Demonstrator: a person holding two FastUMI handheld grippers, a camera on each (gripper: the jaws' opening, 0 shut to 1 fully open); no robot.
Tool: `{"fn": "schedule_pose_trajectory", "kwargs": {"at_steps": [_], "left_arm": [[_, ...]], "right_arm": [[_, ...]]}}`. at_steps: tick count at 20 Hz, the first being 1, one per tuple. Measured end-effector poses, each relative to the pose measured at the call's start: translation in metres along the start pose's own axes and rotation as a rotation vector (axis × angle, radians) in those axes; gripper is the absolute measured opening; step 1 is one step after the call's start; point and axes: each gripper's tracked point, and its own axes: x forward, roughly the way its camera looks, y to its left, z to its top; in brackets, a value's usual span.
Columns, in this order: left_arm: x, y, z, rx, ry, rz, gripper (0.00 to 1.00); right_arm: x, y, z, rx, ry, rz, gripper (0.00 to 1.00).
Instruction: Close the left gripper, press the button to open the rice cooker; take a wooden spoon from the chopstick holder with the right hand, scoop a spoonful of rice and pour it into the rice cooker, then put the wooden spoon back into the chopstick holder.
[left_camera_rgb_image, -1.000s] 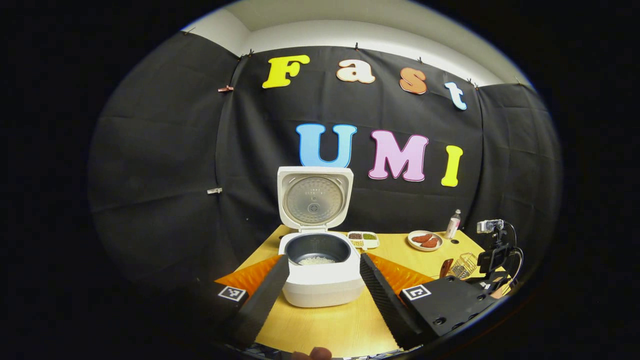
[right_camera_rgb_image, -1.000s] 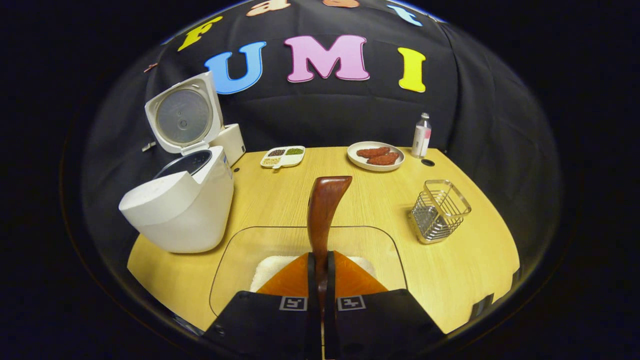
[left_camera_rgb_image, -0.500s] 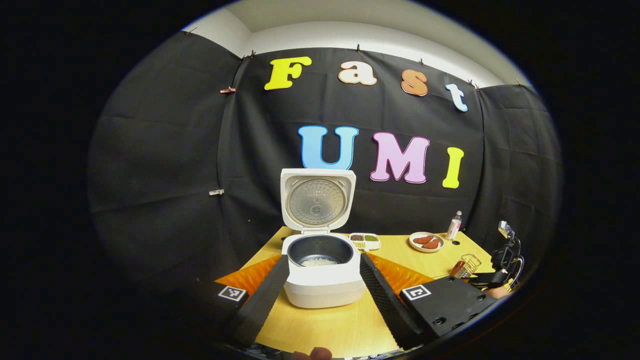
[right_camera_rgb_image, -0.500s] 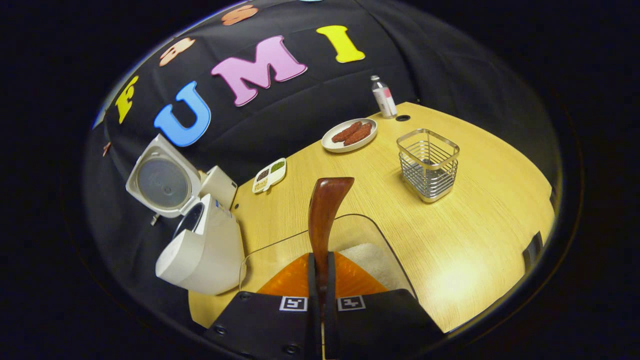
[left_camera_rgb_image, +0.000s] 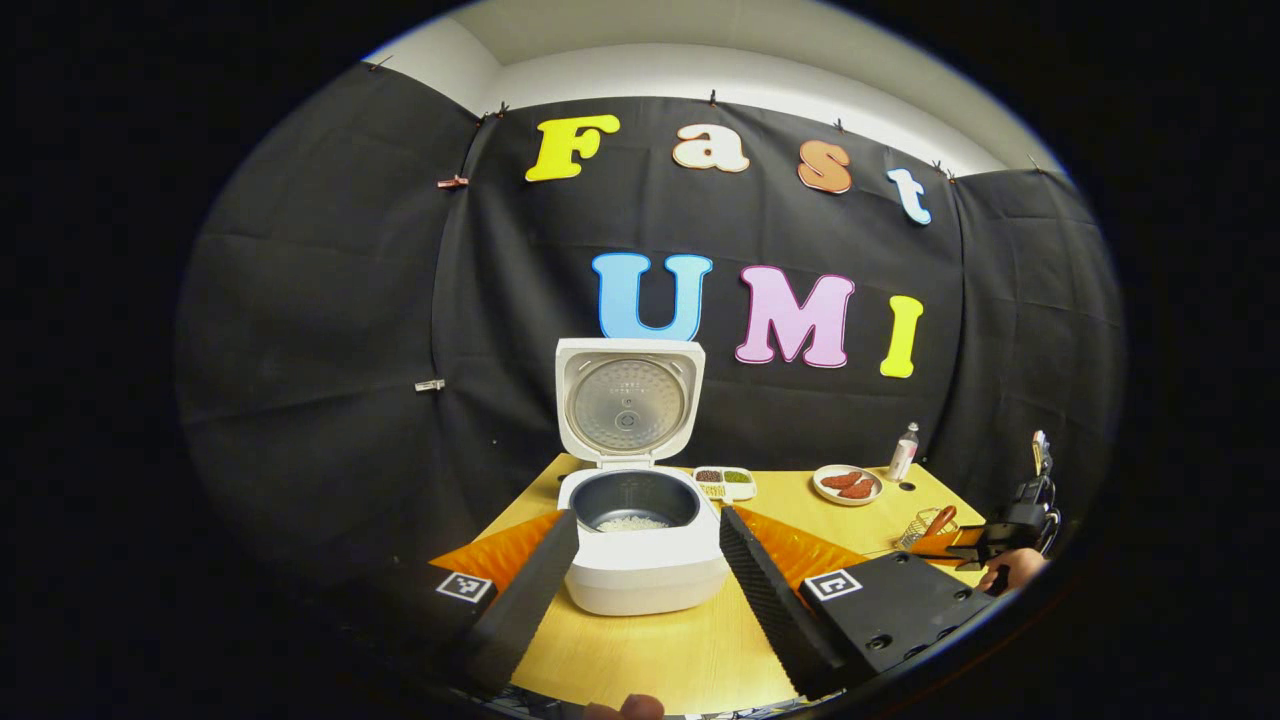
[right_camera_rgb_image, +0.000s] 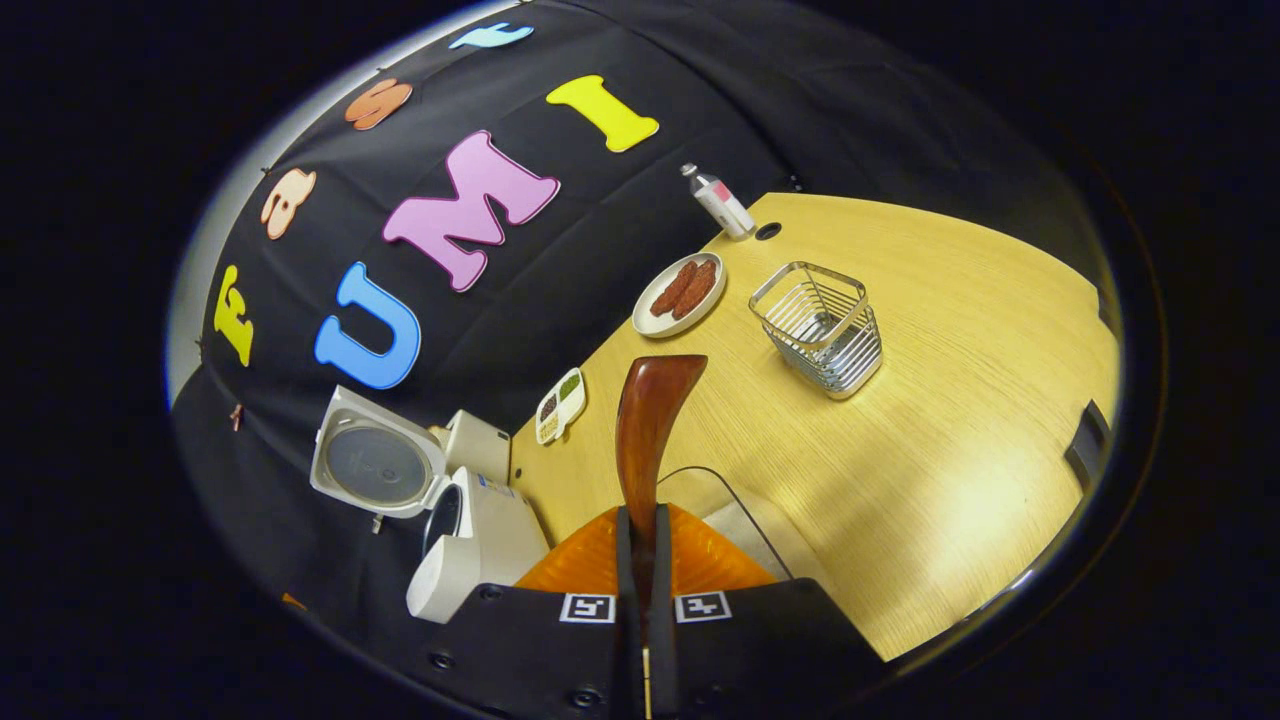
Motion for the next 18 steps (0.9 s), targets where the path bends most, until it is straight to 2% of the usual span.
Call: {"fn": "schedule_pose_trajectory", "kwargs": {"at_steps": [1,2,10,14,18], "left_arm": [[0.000,0.000,-0.001,0.000,-0.001,0.000,0.97],[-0.001,0.000,-0.001,0.000,0.000,0.001,0.97],[-0.001,0.006,-0.007,-0.021,0.005,0.011,0.97],[-0.002,0.006,-0.007,-0.022,0.001,0.012,0.97],[-0.003,0.007,-0.009,-0.021,0.000,0.015,0.97]], "right_arm": [[-0.004,0.007,0.003,0.020,-0.005,0.006,0.11],[-0.009,0.015,0.008,0.030,-0.014,0.016,0.07],[-0.030,0.126,0.047,0.033,-0.067,0.139,0.07],[-0.021,0.191,0.043,0.008,-0.047,0.199,0.07],[-0.001,0.252,0.016,0.017,0.011,0.263,0.07]]}}
